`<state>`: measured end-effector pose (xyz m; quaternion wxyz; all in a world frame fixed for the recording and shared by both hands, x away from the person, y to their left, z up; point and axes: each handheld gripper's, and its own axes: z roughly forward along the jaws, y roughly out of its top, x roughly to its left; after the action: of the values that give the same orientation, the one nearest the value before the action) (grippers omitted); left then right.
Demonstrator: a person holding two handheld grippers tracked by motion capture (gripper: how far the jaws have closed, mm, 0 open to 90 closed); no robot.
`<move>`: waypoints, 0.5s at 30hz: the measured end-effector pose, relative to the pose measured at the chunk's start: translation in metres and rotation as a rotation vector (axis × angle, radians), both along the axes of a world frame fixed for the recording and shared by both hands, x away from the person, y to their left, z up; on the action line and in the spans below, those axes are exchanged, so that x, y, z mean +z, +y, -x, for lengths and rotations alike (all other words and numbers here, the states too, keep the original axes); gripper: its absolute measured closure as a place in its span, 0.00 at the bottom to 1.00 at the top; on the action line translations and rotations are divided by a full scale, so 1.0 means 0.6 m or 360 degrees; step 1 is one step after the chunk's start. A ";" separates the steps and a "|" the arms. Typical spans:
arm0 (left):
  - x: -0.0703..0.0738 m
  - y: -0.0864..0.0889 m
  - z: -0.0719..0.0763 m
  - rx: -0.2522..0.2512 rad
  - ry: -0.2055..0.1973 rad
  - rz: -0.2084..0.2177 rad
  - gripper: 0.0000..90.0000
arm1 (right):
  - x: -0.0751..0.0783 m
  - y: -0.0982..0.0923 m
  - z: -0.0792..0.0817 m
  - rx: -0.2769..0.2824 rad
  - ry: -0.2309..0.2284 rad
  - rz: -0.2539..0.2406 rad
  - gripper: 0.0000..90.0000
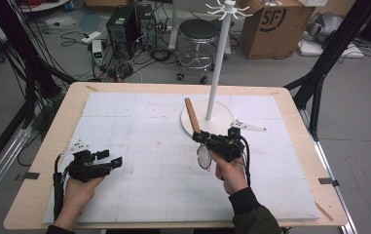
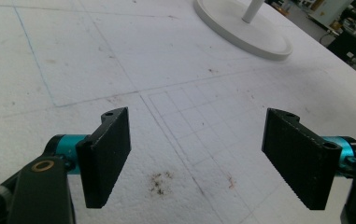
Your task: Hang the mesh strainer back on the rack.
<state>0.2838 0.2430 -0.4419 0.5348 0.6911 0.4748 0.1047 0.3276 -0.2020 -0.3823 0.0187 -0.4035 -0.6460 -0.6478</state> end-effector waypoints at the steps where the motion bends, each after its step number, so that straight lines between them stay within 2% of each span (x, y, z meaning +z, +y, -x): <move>1: 0.001 0.000 0.001 -0.0002 -0.0007 0.0002 0.26 | 0.005 -0.004 0.001 -0.0010 -0.0006 -0.0011 0.77; 5: 0.003 -0.002 0.003 -0.0014 -0.0030 -0.0006 0.26 | 0.022 -0.019 0.000 -0.0054 -0.0060 -0.0041 0.77; 15: 0.013 -0.012 0.009 -0.0055 -0.0147 -0.0040 0.26 | 0.064 -0.051 -0.001 -0.0145 -0.0151 -0.0131 0.77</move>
<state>0.2782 0.2360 -0.4343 0.5492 0.7002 0.4364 0.1332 0.3279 -0.2323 -0.3439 -0.0246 -0.4002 -0.5999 -0.6924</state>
